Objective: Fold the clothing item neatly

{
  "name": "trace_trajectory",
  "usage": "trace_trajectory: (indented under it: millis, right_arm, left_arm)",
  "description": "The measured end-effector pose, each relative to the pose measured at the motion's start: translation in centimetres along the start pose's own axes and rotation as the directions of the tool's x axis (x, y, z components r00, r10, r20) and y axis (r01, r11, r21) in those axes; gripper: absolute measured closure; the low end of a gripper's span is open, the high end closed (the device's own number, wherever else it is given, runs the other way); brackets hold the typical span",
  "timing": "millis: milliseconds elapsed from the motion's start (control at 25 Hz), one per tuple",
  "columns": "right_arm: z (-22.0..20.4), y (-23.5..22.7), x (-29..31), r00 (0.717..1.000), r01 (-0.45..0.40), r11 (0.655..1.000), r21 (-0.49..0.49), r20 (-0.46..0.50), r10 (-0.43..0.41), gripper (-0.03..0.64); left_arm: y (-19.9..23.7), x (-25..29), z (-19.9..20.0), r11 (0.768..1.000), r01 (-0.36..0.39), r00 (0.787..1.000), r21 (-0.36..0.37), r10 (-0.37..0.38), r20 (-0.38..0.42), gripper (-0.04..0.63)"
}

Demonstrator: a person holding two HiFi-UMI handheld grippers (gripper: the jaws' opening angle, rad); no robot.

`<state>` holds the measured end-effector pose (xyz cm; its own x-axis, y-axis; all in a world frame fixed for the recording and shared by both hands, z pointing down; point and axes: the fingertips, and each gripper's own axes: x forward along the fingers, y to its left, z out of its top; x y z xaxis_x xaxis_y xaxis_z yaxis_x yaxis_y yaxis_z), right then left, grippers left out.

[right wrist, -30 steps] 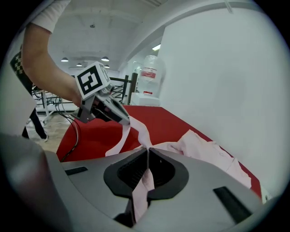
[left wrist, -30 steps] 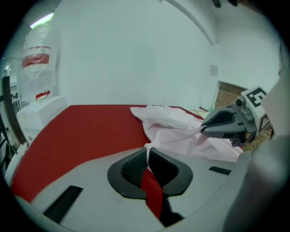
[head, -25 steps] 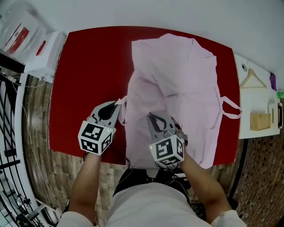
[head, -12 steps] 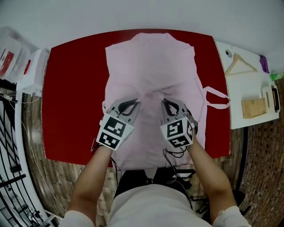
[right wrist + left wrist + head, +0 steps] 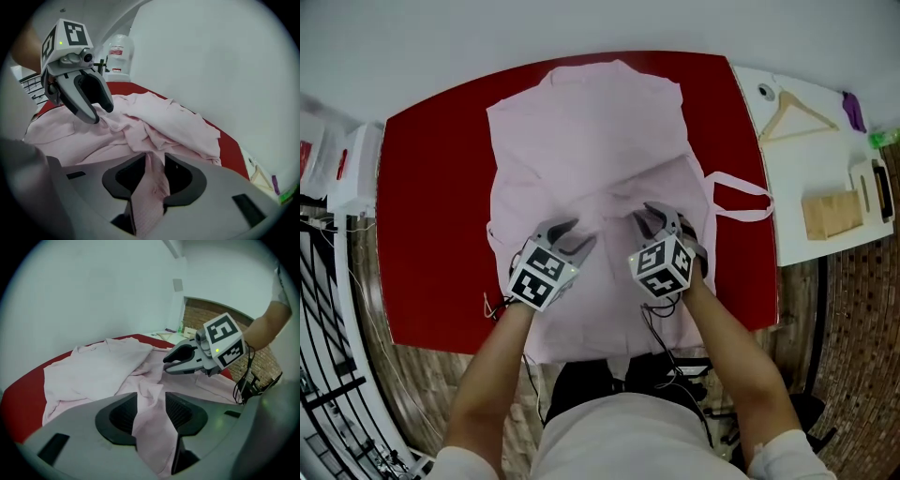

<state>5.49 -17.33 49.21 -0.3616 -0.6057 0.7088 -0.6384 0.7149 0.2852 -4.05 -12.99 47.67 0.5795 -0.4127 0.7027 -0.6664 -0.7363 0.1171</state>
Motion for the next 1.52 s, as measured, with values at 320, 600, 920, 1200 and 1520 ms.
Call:
trace_trajectory:
  millis: [320, 600, 920, 1200, 1520]
  right_arm:
    - [0.2, -2.3, -2.9, 0.997, -0.004, 0.999, 0.049, 0.076, 0.000, 0.465]
    - [-2.5, -6.9, -6.8, 0.994, 0.059, 0.990, 0.131, 0.081, -0.070, 0.465]
    - [-10.6, -12.0, -8.9, 0.988, 0.158, 0.953, 0.258, -0.039, -0.153, 0.465]
    - [-14.9, -14.5, -8.4, 0.982, 0.186, 0.914, 0.360, -0.107, -0.157, 0.465]
    - [-16.7, -13.9, -6.5, 0.984, 0.155, 0.851, 0.502, -0.156, -0.087, 0.454]
  left_arm:
    - [-1.3, -0.2, 4.2, 0.998, -0.014, 0.997, 0.065, 0.009, 0.079, 0.428]
    - [-5.1, 1.9, 10.5, 0.985, 0.055, 0.990, 0.162, -0.075, 0.118, 0.430]
    - [-9.4, 8.8, 15.4, 0.941, 0.159, 0.983, 0.298, -0.178, 0.038, 0.430]
    - [-10.5, 17.3, 18.0, 0.908, 0.182, 0.983, 0.378, -0.161, -0.087, 0.430]
    - [-9.9, 24.1, 17.1, 0.892, 0.209, 0.958, 0.401, -0.104, -0.269, 0.430]
